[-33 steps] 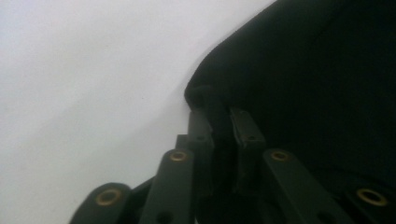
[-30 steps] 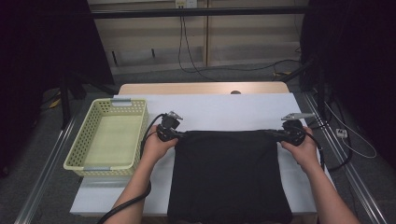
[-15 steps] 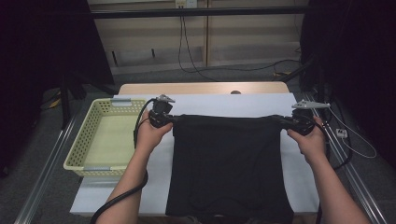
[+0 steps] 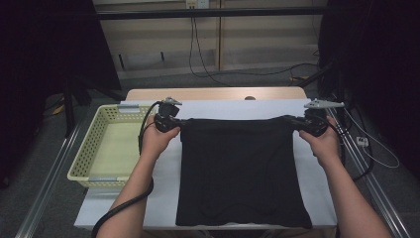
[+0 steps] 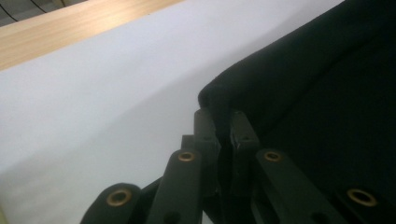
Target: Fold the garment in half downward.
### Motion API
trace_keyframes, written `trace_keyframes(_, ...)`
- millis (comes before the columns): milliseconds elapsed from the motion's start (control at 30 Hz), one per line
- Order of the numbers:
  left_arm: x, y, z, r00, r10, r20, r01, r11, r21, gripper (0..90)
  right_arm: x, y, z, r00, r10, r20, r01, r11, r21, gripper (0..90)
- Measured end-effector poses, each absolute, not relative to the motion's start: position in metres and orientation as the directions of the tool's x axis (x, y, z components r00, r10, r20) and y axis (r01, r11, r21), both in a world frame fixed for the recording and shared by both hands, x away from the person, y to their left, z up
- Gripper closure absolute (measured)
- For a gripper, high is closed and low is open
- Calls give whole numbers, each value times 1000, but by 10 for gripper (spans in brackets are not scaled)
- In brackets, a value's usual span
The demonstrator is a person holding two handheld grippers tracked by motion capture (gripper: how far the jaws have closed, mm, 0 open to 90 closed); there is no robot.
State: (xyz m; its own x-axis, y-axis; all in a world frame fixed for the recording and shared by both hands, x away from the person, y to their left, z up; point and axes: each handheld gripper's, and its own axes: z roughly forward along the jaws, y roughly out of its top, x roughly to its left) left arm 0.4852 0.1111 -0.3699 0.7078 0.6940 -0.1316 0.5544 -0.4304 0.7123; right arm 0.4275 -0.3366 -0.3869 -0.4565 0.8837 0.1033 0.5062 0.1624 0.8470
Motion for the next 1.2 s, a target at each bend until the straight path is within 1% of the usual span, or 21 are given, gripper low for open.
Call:
trace_keyframes(367,517,112,-368,689,711,-143,573,-413,708,838,468,-330,-388,-427,898,108,508,139,850,865)
trace_keyframes(400,522,113,-368,675,723,-148,580,-395,712,785,481,-330,-388,-406,907,117,508,117,854,838)
trace_keyframes(433,528,113,-370,648,751,-126,576,-374,727,658,487,-328,-387,-393,911,124,502,99,859,738)
trace_keyframes(467,532,112,-372,629,768,-120,586,-368,722,488,490,-327,-387,-372,917,143,508,72,859,604)
trace_keyframes(500,533,111,-375,625,772,-117,598,-376,708,348,494,-326,-386,-347,928,135,513,67,856,571)
trace_keyframes(533,533,110,-377,632,767,-111,594,-388,705,326,495,-324,-385,-346,933,98,500,95,861,564)
trace_keyframes(567,533,109,-380,644,757,-115,591,-395,703,329,495,-323,-385,-349,932,94,491,97,866,526)
trace_keyframes(600,532,108,-382,646,752,-129,601,-397,694,290,494,-323,-385,-350,930,111,494,83,866,477)
trace_keyframes(633,531,107,-385,645,752,-138,608,-395,689,241,493,-323,-385,-354,929,104,503,95,859,451)
trace_keyframes(667,529,106,-387,647,749,-143,607,-393,691,221,491,-322,-386,-361,929,80,515,128,847,440)
trace_keyframes(733,523,103,-391,652,743,-152,607,-391,692,215,486,-320,-388,-382,923,37,539,191,820,399)
trace_keyframes(767,521,103,-392,664,735,-140,599,-410,687,203,481,-319,-390,-385,923,22,546,209,811,396)
trace_keyframes(867,509,101,-395,663,732,-154,599,-396,696,173,464,-320,-395,-404,914,39,558,213,802,397)
trace_keyframes(1033,486,97,-402,691,704,-166,585,-409,700,152,426,-320,-408,-419,908,2,581,266,769,393)
trace_keyframes(1067,486,97,-402,691,704,-166,585,-409,700,151,426,-320,-408,-419,908,2,581,266,769,393)
trace_keyframes(1100,479,96,-404,699,694,-174,582,-411,701,148,406,-320,-415,-422,907,2,589,273,761,390)
trace_keyframes(1200,459,94,-409,727,665,-172,564,-434,702,146,384,-320,-425,-423,906,6,607,279,744,383)
